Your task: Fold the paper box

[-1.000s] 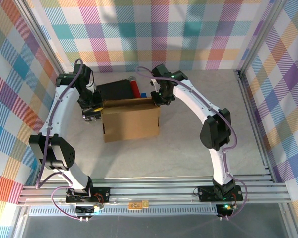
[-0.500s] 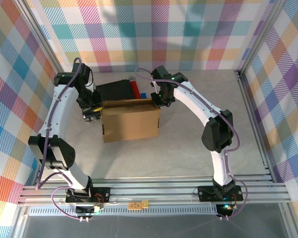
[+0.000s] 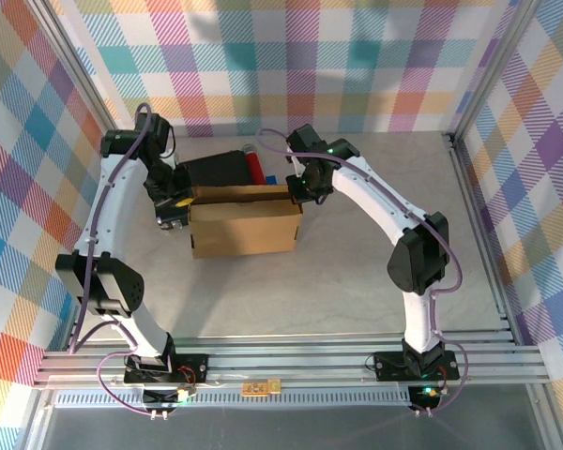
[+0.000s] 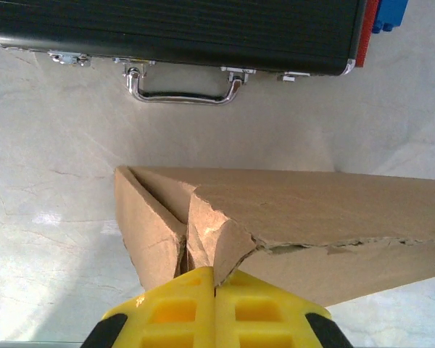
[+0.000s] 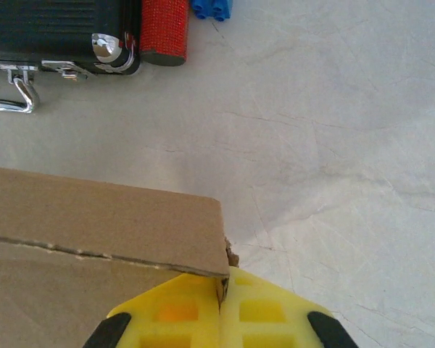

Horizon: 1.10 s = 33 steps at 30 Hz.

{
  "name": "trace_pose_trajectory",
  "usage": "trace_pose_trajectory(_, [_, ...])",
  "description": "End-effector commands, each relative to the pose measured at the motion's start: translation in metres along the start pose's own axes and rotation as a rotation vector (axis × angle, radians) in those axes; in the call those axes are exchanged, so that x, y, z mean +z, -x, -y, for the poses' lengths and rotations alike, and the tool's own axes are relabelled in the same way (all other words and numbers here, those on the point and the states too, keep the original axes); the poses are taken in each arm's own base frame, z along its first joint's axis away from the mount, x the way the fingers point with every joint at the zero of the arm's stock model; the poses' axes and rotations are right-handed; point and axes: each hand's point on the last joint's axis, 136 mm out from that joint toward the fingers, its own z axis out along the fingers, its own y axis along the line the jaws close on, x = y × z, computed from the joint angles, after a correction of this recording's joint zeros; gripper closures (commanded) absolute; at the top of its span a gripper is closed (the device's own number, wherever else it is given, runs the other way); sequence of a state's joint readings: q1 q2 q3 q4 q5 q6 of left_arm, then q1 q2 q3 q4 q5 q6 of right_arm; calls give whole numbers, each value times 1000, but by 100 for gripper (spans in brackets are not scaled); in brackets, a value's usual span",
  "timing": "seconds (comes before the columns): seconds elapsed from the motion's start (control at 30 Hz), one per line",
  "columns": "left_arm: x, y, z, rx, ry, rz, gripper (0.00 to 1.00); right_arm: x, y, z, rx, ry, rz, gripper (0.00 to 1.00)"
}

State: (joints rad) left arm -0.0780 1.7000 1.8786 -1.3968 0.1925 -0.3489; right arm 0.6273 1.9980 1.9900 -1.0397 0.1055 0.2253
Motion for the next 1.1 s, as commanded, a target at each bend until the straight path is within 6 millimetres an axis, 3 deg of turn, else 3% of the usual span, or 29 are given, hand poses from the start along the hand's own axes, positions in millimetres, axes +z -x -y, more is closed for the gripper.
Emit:
trace_pose_trajectory(0.0, [-2, -7, -3, -47, 11, -34, 100, -7, -3, 3, 14, -19, 9, 100])
trace_pose_trajectory(0.33, [13, -20, -12, -56, 22, -63, 100, 0, -9, 2, 20, -19, -5, 100])
trace_pose_trajectory(0.7, [25, -25, -5, -95, -86, -3, 100, 0, -14, 1, 25, -26, 7, 100])
trace_pose_trajectory(1.07, [20, -29, -5, -64, -150, 103, 100, -7, -13, 6, 58, -34, 82, 100])
